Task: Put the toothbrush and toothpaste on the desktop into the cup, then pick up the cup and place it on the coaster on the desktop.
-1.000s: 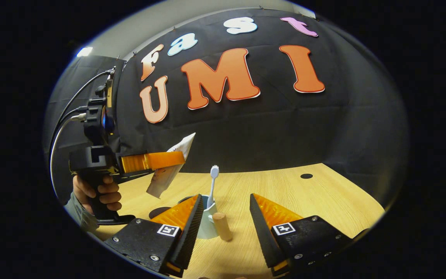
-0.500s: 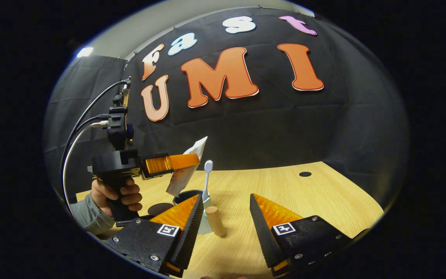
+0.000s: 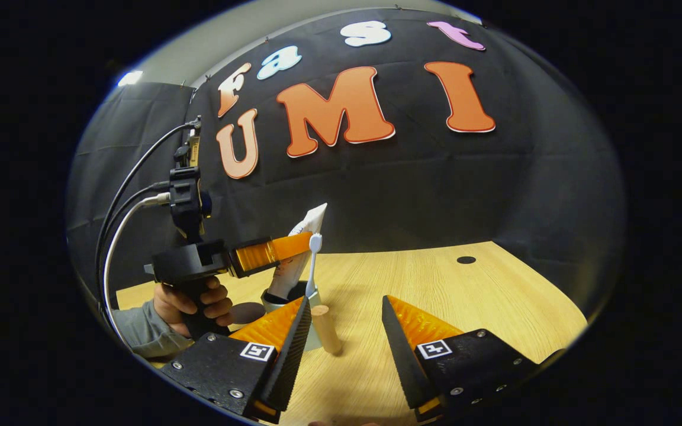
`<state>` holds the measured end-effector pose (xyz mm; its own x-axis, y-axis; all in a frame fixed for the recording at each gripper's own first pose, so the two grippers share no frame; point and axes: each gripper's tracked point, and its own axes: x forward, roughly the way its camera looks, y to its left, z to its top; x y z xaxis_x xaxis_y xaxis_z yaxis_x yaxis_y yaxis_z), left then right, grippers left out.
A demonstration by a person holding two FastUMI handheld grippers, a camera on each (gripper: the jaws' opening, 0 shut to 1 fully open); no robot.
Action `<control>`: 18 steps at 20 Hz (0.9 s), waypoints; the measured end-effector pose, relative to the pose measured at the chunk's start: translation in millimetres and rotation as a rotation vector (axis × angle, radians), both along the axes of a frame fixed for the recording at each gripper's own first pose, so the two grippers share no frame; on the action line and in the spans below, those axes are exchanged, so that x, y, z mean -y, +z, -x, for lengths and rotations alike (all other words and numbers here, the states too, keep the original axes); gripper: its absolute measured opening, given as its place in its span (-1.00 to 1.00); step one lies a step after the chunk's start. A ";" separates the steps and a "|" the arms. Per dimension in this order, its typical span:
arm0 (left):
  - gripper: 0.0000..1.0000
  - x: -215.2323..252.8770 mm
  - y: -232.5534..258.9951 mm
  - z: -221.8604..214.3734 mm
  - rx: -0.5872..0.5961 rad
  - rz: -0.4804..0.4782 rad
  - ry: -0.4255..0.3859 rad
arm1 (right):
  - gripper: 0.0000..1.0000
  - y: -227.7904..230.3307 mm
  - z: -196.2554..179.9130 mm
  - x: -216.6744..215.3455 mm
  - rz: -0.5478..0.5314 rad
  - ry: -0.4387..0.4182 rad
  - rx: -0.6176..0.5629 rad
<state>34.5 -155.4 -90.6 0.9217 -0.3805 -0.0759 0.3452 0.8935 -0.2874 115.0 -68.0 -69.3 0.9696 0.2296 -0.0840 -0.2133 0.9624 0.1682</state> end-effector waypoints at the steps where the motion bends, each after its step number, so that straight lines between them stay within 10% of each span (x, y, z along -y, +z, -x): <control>1: -0.63 1.0 2.2 0.4 0.019 0.005 0.000 | 0.46 -0.8 1.3 -0.4 -0.004 0.002 0.000; 18: -0.35 18.1 -18.2 22.2 0.029 -0.102 -0.080 | 0.46 -12.0 2.2 -11.9 -0.012 0.025 -0.029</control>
<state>12.4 -173.5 -108.8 0.8912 -0.4443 -0.0915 0.4231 0.8869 -0.1855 112.8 -56.2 -81.3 0.9607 0.2553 -0.1088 -0.2326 0.9546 0.1861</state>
